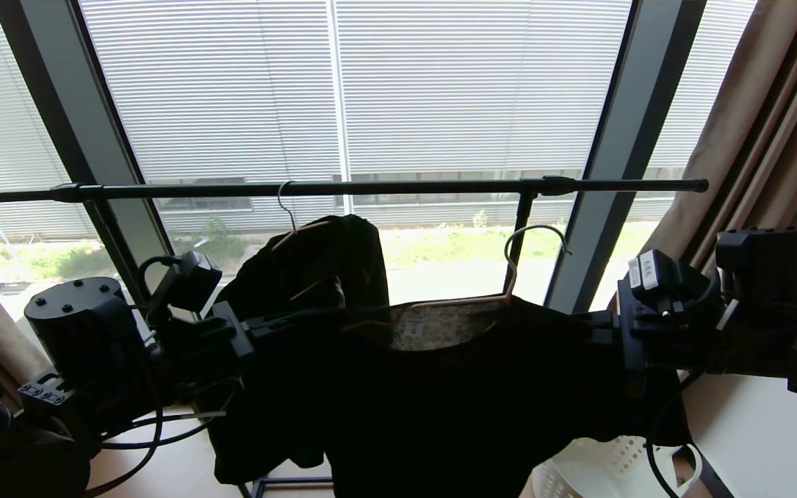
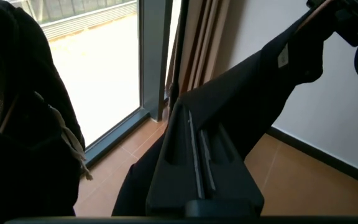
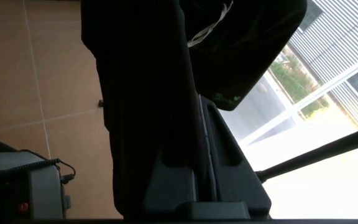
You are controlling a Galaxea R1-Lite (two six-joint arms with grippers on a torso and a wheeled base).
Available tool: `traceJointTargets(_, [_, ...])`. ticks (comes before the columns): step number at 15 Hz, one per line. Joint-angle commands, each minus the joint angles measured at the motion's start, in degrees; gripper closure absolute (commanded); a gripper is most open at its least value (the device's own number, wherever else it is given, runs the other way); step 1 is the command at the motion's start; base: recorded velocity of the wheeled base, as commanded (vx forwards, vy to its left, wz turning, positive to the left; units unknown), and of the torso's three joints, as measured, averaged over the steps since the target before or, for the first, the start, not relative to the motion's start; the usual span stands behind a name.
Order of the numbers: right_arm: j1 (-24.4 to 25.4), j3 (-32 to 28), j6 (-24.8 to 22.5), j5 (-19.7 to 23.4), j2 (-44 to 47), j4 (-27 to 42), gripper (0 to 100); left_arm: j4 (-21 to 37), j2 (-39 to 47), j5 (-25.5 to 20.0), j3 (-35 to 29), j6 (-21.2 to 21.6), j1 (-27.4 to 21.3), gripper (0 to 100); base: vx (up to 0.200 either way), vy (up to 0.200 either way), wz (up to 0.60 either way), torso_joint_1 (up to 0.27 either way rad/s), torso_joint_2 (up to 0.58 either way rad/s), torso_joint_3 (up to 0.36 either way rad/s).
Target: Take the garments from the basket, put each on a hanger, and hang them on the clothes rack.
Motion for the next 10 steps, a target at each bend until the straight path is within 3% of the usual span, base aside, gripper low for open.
traceJointTargets(1, [-0.12,0.37,-0.1,0.68,-1.27,-0.01,100,-0.04,0.68,0.0,0.16,0.79,0.2,100,0.0,0.0,0.0,0.0,0.0,0.0])
traceJointTargets(7, [3.49,0.98,-0.1,0.86,1.19,0.43,100,-0.57,0.51,0.0,1.13,2.19,0.02,100,0.0,0.0,0.0,0.0,0.0,0.0])
traceJointTargets(10, [4.36,0.02,-0.1,-4.24,5.05,-0.1,100,-0.66,-0.99,0.0,2.62,3.34,-2.0,100,0.0,0.0,0.0,0.0,0.0,0.0])
